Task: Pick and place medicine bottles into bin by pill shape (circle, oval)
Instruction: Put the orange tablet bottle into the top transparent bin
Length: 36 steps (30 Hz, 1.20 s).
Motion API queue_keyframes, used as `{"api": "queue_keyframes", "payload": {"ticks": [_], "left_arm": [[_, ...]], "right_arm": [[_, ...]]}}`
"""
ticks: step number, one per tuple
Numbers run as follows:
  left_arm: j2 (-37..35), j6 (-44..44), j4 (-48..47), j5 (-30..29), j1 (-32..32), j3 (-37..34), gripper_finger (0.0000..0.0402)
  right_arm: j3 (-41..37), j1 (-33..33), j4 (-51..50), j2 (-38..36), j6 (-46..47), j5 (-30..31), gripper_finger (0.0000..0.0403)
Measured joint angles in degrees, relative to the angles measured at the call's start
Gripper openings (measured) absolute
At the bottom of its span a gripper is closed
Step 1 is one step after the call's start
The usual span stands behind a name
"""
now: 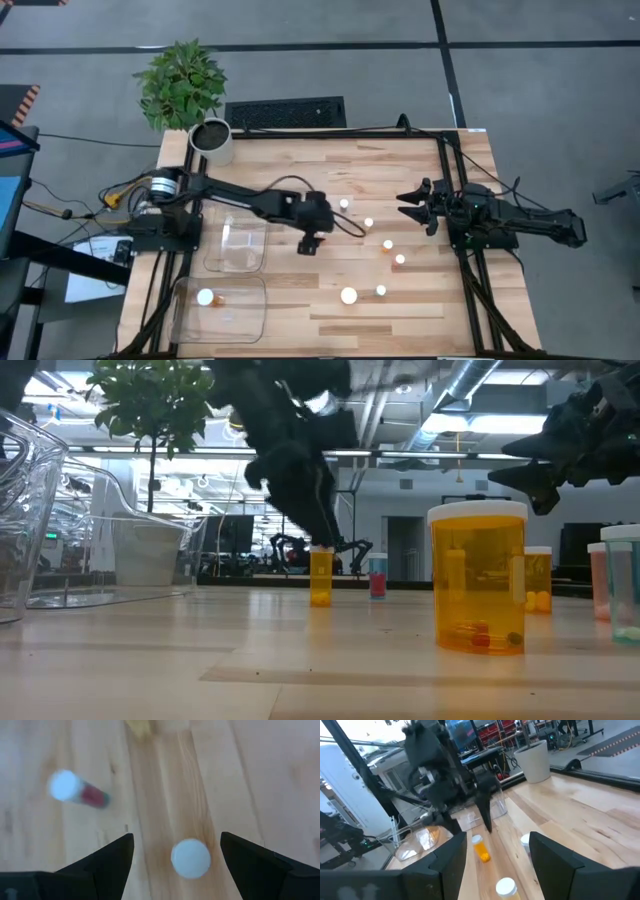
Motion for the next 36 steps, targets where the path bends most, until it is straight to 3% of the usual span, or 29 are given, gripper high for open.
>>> {"api": "queue_keyframes", "payload": {"ticks": [4,15,26,36], "left_arm": [[2.46,0.72,-3.97,1.85,-0.01,4.23,0.0293],[1.48,1.58,-7.51,1.42,0.00,4.11,0.0287],[2.03,1.55,-7.79,4.01,0.87,3.93,0.0202],[2.03,1.55,-6.53,3.85,0.87,2.98,0.0223]], "right_arm": [[0.02,0.04,-0.15,0.77,0.02,-0.01,0.0225],[0.02,0.02,-0.20,1.41,0.00,-0.02,0.0225],[0.02,0.02,-0.20,1.39,0.00,-0.02,0.0225],[0.02,0.02,-0.20,1.39,0.00,-0.02,0.0225]]}}
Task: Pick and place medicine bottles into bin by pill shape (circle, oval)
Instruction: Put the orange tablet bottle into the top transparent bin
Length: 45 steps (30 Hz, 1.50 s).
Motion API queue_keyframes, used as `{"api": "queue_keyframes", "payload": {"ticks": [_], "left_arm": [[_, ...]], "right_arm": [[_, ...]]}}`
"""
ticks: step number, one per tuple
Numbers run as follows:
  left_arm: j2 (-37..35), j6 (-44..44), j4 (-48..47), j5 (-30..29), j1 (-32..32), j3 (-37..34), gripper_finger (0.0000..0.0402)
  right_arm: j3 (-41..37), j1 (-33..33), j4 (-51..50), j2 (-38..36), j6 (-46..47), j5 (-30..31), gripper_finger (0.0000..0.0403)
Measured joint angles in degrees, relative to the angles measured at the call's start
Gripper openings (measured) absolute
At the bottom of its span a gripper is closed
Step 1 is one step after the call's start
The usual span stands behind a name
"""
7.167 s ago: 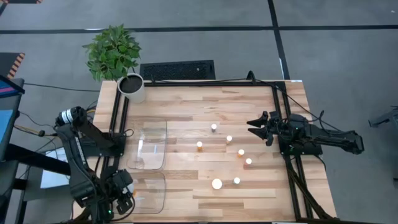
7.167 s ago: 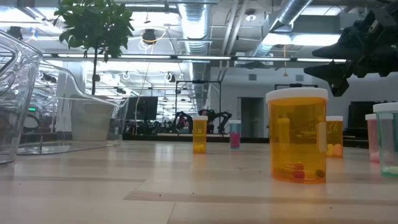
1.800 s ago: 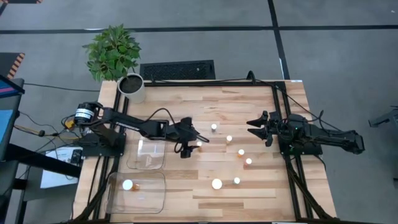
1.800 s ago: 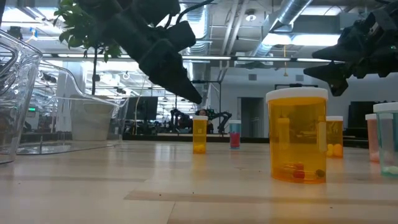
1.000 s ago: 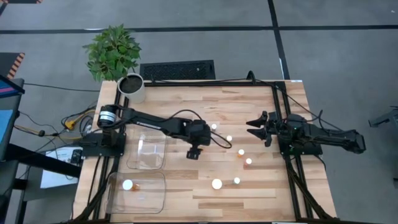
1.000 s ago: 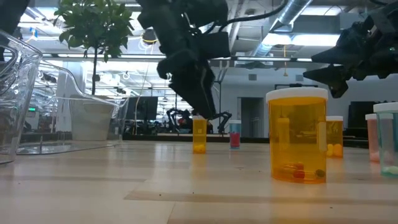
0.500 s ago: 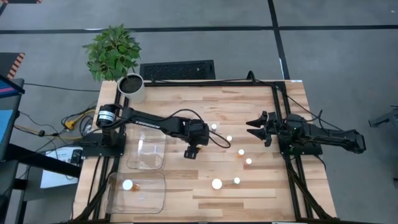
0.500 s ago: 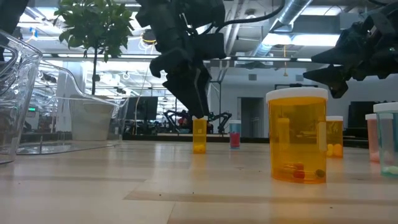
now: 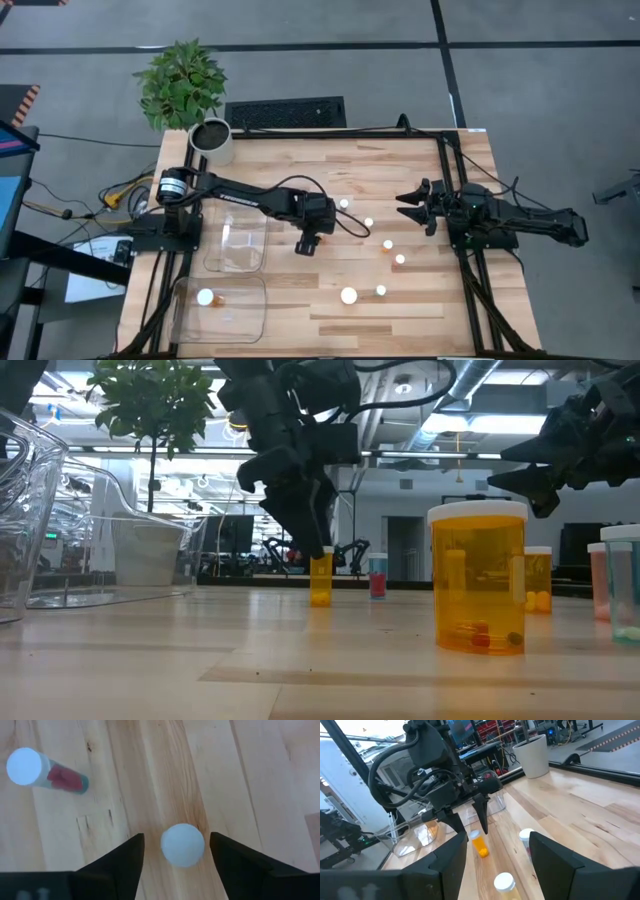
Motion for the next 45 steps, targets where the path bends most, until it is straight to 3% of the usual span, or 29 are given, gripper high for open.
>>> {"api": "queue_keyframes", "payload": {"ticks": [4,14,24,37,45], "left_arm": [[0.00,0.73,0.26,0.19,0.00,0.00,0.0219],[0.00,1.01,-0.41,1.53,0.00,0.00,0.0156],[0.00,0.93,-0.37,1.42,0.00,0.00,0.0118],[-0.91,-4.81,-3.34,1.70,0.00,4.19,0.0117],[-10.69,-11.88,-13.77,2.66,-0.44,6.19,0.0117]], "right_arm": [[0.00,0.00,0.00,0.00,0.00,0.00,0.0225],[0.00,0.02,0.00,0.00,0.02,0.00,0.0225],[-0.01,0.00,-0.01,0.00,0.01,0.00,0.0225],[0.00,0.00,-0.02,0.00,0.00,0.00,0.0225],[0.00,0.02,-0.33,-0.02,0.02,-0.02,0.0225]]}}
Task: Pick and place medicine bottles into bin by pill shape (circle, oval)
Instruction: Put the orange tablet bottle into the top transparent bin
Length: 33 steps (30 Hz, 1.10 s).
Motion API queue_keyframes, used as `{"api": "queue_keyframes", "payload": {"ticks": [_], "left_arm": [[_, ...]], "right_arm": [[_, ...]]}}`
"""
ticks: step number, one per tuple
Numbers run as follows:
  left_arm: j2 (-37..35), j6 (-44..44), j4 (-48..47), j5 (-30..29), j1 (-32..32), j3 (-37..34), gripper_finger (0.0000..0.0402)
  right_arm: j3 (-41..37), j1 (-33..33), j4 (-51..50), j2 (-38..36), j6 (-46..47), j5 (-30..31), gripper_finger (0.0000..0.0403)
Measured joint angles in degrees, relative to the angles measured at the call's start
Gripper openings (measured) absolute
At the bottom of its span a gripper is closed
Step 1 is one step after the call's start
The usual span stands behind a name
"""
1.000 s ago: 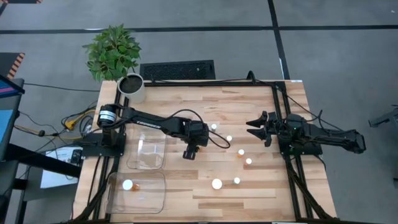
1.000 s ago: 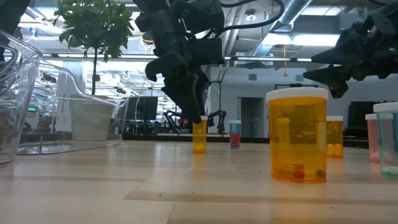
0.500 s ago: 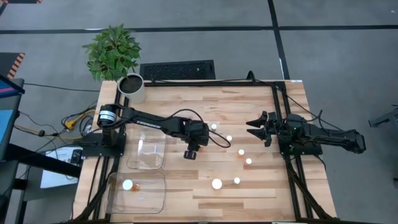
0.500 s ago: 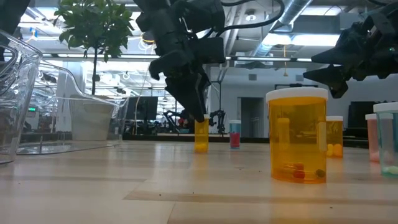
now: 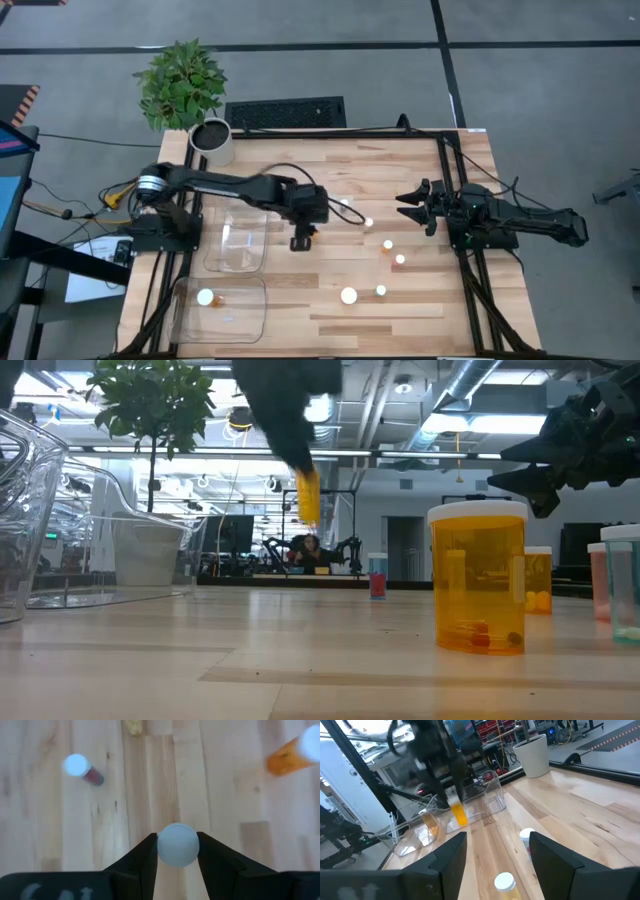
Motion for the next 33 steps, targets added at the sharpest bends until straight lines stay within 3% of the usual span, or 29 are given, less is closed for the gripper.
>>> {"api": "queue_keyframes", "payload": {"ticks": [4,8,14,21,27,33], "left_arm": [[-7.79,-4.66,-5.45,-1.64,-1.23,0.07,0.0117],[-15.13,-11.69,-15.74,-11.05,-3.04,0.09,0.0117],[-23.47,-29.49,-28.70,-21.91,-5.36,0.09,0.0117],[-27.28,-52.84,-41.24,-30.03,-8.48,-2.80,0.0117],[-30.52,-62.57,-38.63,-29.86,-9.08,-15.22,0.0117],[-33.27,-61.70,-25.25,-24.93,-7.53,-28.37,0.0117]], "right_arm": [[0.00,0.00,0.02,-0.05,-0.02,0.00,0.0225],[-0.01,-0.01,0.07,-0.04,-0.02,0.01,0.0225],[0.00,0.00,0.20,-0.07,0.00,0.00,0.0225],[-0.01,0.00,0.24,-0.07,0.03,0.02,0.0225],[-0.02,0.00,0.26,-0.07,0.03,0.02,0.0225],[-0.01,0.00,0.28,-0.07,0.03,0.02,0.0225]]}}
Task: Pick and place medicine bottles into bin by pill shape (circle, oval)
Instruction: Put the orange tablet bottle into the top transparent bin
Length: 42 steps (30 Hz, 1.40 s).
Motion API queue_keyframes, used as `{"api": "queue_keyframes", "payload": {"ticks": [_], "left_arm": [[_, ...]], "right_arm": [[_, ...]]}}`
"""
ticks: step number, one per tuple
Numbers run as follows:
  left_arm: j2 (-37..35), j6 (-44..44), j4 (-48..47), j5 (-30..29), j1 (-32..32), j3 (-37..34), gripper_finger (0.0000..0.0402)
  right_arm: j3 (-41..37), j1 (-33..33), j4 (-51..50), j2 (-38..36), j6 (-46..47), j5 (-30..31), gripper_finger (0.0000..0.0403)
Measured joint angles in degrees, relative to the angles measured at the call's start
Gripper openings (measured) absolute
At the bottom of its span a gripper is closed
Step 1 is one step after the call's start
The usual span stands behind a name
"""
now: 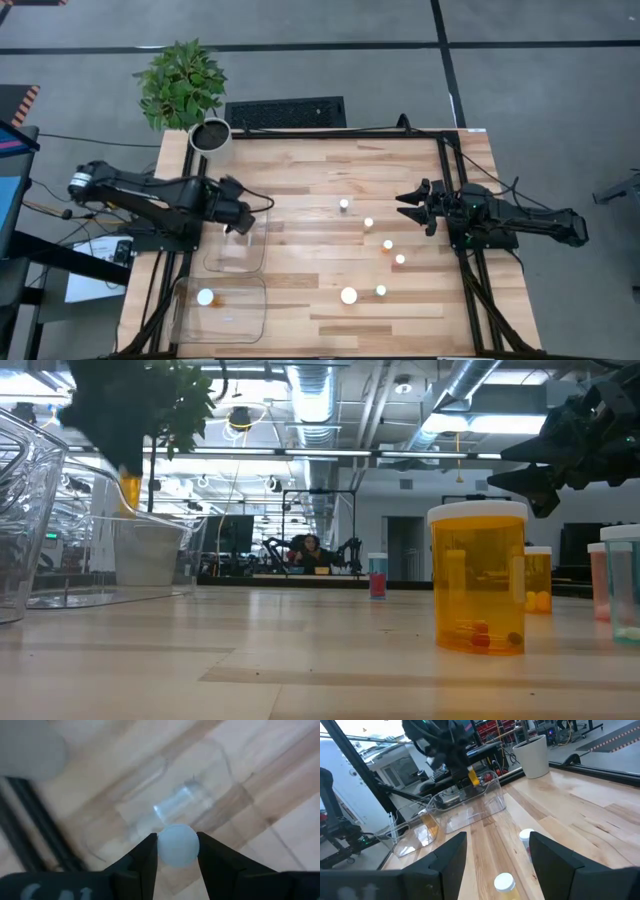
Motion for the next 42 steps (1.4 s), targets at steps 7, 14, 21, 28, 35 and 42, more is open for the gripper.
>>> {"api": "queue_keyframes", "payload": {"ticks": [7,14,21,28,35,42], "left_arm": [[-0.04,-0.99,6.56,3.51,1.57,-10.36,0.0117],[-0.06,-2.08,14.78,4.41,1.69,-16.86,0.0117],[-0.06,-2.11,16.69,3.64,1.69,-18.14,0.0117],[-0.06,-2.00,16.66,-0.08,1.69,-18.14,0.0117],[0.11,-1.55,16.83,-0.24,1.69,-18.14,0.0117],[0.11,-1.55,17.43,-0.55,1.69,-18.79,0.0117]], "right_arm": [[-0.01,0.00,0.02,0.00,0.02,0.00,0.0225],[0.01,0.00,0.02,0.00,0.02,0.00,0.0225],[-0.01,0.00,0.04,0.00,0.02,0.00,0.0225],[0.00,0.00,0.03,0.00,0.04,0.00,0.0225],[-0.01,0.00,0.04,0.00,0.04,0.00,0.0225],[-0.01,-0.01,0.09,0.00,0.04,0.00,0.0225]]}}
